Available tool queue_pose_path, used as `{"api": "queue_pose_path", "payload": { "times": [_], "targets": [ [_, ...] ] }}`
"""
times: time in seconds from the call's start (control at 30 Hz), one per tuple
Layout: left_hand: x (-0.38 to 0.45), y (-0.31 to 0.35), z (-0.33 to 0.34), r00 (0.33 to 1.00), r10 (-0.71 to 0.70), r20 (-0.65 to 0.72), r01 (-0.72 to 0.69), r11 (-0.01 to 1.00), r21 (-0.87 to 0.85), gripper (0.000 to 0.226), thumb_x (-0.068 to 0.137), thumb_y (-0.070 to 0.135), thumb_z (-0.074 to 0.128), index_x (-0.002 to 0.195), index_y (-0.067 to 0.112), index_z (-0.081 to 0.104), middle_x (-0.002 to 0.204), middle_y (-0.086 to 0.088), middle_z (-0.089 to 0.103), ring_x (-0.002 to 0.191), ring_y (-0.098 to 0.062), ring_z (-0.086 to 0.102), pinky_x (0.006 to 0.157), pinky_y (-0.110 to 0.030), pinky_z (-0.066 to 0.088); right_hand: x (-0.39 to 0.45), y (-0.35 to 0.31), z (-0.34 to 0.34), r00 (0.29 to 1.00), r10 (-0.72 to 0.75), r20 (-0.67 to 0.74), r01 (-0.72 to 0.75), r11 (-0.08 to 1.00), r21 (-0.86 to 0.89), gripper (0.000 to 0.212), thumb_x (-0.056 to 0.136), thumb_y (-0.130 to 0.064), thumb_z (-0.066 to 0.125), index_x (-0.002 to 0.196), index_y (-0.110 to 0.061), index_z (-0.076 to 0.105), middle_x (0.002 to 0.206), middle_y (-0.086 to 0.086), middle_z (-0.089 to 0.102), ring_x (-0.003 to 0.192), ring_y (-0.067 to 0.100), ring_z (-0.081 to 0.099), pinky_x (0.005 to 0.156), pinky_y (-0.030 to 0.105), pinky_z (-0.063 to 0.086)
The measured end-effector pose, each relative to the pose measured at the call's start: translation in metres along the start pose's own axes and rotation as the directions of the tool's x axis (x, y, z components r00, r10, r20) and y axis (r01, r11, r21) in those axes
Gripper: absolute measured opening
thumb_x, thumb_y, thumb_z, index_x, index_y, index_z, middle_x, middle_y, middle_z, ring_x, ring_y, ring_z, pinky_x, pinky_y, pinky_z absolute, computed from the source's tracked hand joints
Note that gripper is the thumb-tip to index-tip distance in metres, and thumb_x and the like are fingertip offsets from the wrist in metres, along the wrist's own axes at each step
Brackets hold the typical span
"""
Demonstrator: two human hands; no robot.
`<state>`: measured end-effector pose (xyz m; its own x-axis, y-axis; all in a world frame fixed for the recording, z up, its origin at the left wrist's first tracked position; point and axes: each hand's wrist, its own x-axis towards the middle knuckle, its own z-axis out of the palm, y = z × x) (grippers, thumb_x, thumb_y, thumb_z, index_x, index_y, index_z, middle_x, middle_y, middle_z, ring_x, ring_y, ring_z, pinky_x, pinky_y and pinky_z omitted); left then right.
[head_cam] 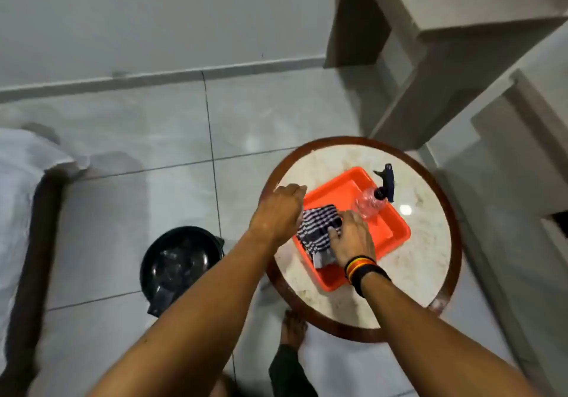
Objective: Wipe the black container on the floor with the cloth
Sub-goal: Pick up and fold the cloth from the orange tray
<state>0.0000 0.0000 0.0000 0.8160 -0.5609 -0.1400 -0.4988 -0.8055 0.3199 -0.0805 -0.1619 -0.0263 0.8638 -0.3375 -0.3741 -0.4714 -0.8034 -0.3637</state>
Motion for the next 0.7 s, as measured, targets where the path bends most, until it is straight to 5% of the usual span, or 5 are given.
{"api": "queue_pose_path", "payload": {
  "times": [0.2,0.43,0.53,0.7],
  "targets": [
    [0.040,0.023,0.095,0.991,-0.046,0.128,0.051,0.998,-0.035,0.050,0.098,0.008,0.056,0.147,0.006,0.050,0.138,-0.019,0.061,0.124,-0.037,0.060,0.102,-0.046,0.052,0.021,0.046,0.057,0.972,0.205,0.111,-0.212,0.976,0.050,0.062,0.095,-0.021,0.061,0.150,-0.003,0.039,0.151,0.020,0.044,0.138,0.042,0.043,0.114,0.045,0.039],
    [0.068,0.026,0.147,0.976,-0.138,0.168,0.121,0.987,0.110,0.061,0.094,0.003,0.063,0.151,0.003,0.041,0.142,-0.019,0.056,0.128,-0.036,0.056,0.105,-0.047,0.049,0.041,0.056,0.089,0.972,0.231,-0.042,-0.231,0.973,0.014,0.052,0.091,-0.016,0.068,0.138,-0.006,0.049,0.134,0.017,0.054,0.129,0.039,0.047,0.106,0.048,0.043],
    [0.072,0.026,0.149,0.976,-0.142,0.166,0.126,0.987,0.100,0.045,0.091,-0.002,0.063,0.134,0.003,0.056,0.130,-0.019,0.062,0.117,-0.036,0.059,0.095,-0.045,0.051,0.044,0.060,0.091,0.965,0.246,-0.090,-0.236,0.966,0.109,0.047,0.085,-0.009,0.067,0.130,-0.010,0.055,0.127,0.015,0.058,0.124,0.038,0.050,0.103,0.050,0.043],
    [0.071,0.020,0.117,0.968,-0.190,0.162,0.214,0.965,-0.148,0.020,0.094,0.011,0.065,0.112,0.003,0.066,0.121,-0.020,0.066,0.111,-0.042,0.065,0.083,-0.044,0.052,0.036,0.047,0.064,0.959,0.218,-0.182,-0.121,0.893,0.434,0.039,0.080,0.005,0.058,0.116,-0.010,0.061,0.117,0.016,0.060,0.098,0.031,0.056,0.088,0.039,0.045]
  ]
}}
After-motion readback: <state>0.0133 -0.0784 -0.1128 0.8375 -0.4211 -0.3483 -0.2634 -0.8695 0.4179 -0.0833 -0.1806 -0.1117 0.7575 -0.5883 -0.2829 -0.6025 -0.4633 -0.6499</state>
